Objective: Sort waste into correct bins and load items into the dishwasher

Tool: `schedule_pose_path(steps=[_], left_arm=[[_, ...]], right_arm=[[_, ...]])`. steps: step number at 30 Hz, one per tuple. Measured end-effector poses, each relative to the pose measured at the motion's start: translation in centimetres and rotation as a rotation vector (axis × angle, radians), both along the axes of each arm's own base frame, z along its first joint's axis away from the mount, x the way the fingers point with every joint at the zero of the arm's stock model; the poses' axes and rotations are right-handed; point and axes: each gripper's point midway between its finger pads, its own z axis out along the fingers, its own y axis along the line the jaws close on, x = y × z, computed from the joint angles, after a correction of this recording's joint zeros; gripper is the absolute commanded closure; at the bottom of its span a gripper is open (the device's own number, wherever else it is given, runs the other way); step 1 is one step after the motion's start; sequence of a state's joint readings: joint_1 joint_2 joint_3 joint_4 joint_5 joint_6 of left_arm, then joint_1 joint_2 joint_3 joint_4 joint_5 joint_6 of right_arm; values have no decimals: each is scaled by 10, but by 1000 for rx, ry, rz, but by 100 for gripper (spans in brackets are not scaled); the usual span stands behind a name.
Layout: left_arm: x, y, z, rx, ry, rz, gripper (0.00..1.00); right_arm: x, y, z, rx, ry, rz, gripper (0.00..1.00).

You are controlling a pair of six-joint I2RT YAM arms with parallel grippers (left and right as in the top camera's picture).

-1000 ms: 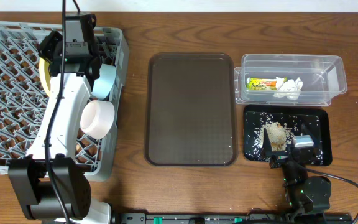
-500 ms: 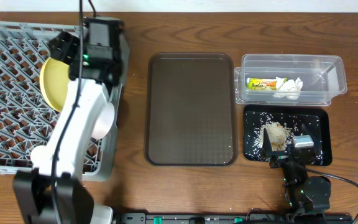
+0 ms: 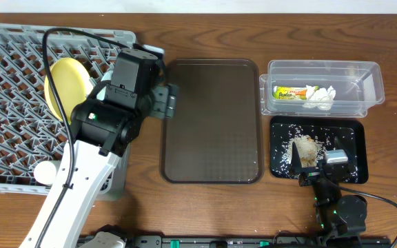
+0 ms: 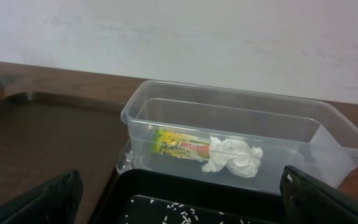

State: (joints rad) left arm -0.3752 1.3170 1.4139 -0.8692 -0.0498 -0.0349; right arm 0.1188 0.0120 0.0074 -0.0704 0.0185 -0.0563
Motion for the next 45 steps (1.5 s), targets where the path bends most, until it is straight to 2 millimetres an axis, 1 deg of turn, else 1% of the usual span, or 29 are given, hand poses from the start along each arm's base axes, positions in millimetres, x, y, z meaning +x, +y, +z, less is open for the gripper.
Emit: schedule_pose_path(steps=[2, 4, 7, 9, 12, 15, 18, 22, 25, 27, 29, 31, 33, 35, 38, 41, 45], left_arm=[[-6, -17, -1, -87, 33, -53, 11], [-11, -28, 0, -142, 56, -93, 10], [-16, -36, -1, -182, 79, -117, 9], [-21, -33, -5, -172, 106, -114, 8], [-29, -25, -13, -154, 157, -91, 7], [-28, -14, -12, -153, 157, -57, 6], [-25, 1, 4, -167, 87, -17, 5], [-26, 16, 50, -211, -105, 8, 4], [-36, 24, 83, -247, -273, 6, 4], [-44, 31, 96, -264, -369, 10, 4], [-50, 39, 100, -273, -441, 22, 4], [-57, 46, 98, -277, -504, 34, 4], [-63, 52, 90, -278, -547, 47, 3], [-68, 58, 79, -279, -582, 61, 3], [-76, 64, 57, -275, -599, 79, 3], [-83, 69, 40, -274, -616, 92, 3], [-92, 73, 25, -274, -648, 101, 3]], right_arm=[[0, 0, 0, 0, 0, 0, 1], [0, 0, 0, 0, 0, 0, 1], [0, 0, 0, 0, 0, 0, 1], [0, 0, 0, 0, 0, 0, 1], [0, 0, 0, 0, 0, 0, 1], [0, 0, 0, 0, 0, 0, 1], [0, 0, 0, 0, 0, 0, 1], [0, 0, 0, 0, 0, 0, 1], [0, 0, 0, 0, 0, 0, 1], [0, 0, 0, 0, 0, 0, 1], [0, 0, 0, 0, 0, 0, 1], [0, 0, 0, 0, 0, 0, 1], [0, 0, 0, 0, 0, 0, 1], [0, 0, 0, 0, 0, 0, 1], [0, 0, 0, 0, 0, 0, 1], [0, 0, 0, 0, 0, 0, 1], [0, 0, 0, 0, 0, 0, 1]])
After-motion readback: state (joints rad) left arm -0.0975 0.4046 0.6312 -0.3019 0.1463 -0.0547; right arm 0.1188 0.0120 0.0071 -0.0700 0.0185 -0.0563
